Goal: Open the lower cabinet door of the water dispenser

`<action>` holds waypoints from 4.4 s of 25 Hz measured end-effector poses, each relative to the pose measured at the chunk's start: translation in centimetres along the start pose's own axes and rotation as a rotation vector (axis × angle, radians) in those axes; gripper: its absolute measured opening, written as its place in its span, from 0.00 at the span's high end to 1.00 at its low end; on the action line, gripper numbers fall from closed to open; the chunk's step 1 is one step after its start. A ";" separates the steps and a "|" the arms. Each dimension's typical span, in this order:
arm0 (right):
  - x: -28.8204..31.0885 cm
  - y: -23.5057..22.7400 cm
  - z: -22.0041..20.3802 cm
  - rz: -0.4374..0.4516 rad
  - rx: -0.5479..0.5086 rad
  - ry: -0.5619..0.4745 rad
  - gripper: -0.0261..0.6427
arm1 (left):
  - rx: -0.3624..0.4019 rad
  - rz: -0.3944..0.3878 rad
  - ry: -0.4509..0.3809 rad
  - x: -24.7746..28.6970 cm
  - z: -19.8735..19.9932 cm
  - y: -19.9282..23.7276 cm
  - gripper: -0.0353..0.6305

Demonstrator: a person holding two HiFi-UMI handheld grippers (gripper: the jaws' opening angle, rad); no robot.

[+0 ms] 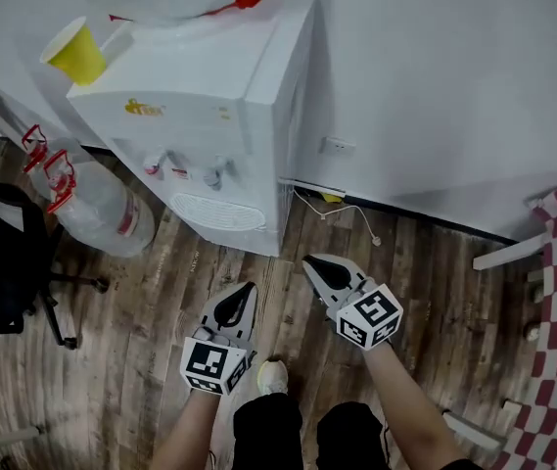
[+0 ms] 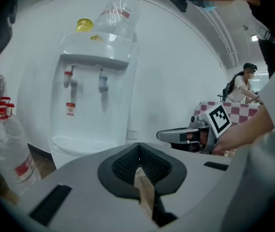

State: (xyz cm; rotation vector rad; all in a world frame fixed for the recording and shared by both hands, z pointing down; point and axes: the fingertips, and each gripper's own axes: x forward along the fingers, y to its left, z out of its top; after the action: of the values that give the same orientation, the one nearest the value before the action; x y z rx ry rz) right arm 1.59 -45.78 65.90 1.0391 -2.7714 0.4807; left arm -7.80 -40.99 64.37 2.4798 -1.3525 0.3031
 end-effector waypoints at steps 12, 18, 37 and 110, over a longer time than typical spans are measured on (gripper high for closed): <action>6.0 -6.9 -10.2 -0.003 -0.100 -0.039 0.92 | 0.037 0.049 -0.087 7.1 -9.9 4.8 0.93; 8.6 -7.3 -12.1 0.023 -0.121 -0.079 0.92 | 0.036 0.062 -0.118 8.6 -12.8 5.8 0.93; 13.4 -6.9 -10.1 0.035 -0.188 -0.143 0.66 | 0.057 0.103 -0.148 7.8 -13.8 6.8 0.93; 12.6 14.3 -18.0 0.313 -0.229 -0.084 0.70 | 0.146 0.487 -0.121 -2.6 -13.8 10.2 0.54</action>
State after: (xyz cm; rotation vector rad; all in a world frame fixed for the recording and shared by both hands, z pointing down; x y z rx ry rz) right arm -16.89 -37.14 82.35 0.5929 -2.9880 0.1485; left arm -18.33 -39.25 77.98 2.2751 -2.0483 0.3712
